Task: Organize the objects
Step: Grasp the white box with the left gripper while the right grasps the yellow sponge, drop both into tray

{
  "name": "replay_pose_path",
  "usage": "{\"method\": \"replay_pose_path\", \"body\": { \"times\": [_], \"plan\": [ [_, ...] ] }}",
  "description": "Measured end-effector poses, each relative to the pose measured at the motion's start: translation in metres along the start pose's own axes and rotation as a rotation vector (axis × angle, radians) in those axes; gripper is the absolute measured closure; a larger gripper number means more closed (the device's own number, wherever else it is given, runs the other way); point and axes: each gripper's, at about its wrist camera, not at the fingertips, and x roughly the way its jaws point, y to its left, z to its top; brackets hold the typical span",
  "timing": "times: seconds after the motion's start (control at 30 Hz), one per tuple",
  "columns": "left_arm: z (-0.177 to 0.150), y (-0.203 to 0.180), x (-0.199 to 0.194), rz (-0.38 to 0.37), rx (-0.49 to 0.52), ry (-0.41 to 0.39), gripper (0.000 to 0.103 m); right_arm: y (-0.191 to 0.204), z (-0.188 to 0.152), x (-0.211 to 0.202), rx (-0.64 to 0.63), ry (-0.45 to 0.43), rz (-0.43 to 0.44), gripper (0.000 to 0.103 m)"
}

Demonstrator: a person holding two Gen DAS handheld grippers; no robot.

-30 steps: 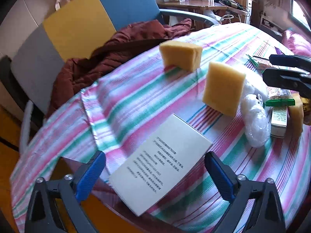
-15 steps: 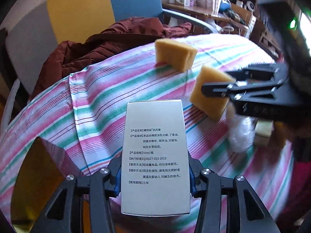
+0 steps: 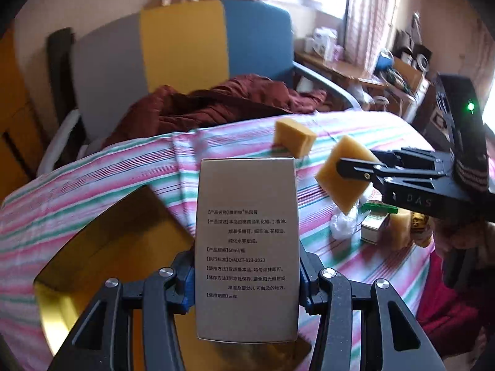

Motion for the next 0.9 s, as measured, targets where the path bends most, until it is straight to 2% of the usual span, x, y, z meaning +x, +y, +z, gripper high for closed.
{"method": "replay_pose_path", "body": {
  "times": [0.13,0.27,0.47,0.6,0.67,0.73,0.77,0.8,0.9],
  "plan": [
    [-0.027,0.026,-0.033,0.048,-0.094,-0.019,0.053,0.028,-0.007,-0.014,-0.032,-0.011,0.054,0.064],
    [-0.064,0.062,-0.05,0.13,-0.202,0.014,0.053,0.064,-0.014,-0.022,-0.073,0.0,0.144,0.064],
    [-0.119,0.115,-0.057,0.252,-0.365,0.071,0.052,0.13,-0.032,-0.008,-0.131,0.073,0.258,0.064],
    [-0.146,0.132,-0.064,0.323,-0.418,0.088,0.052,0.178,-0.046,0.008,-0.141,0.148,0.371,0.063],
    [-0.159,0.138,-0.072,0.347,-0.451,0.083,0.043,0.196,-0.051,0.015,-0.146,0.185,0.433,0.057],
    [-0.165,0.141,-0.08,0.387,-0.481,0.06,0.024,0.212,-0.058,0.021,-0.142,0.232,0.494,0.046],
    [-0.169,0.141,-0.087,0.419,-0.487,0.038,0.022,0.216,-0.06,0.023,-0.142,0.244,0.501,0.04],
    [-0.171,0.139,-0.092,0.433,-0.488,0.026,0.022,0.22,-0.062,0.024,-0.146,0.249,0.496,0.038],
    [-0.171,0.134,-0.104,0.467,-0.487,-0.018,0.022,0.224,-0.069,0.02,-0.178,0.242,0.449,0.037]
  ]
}}
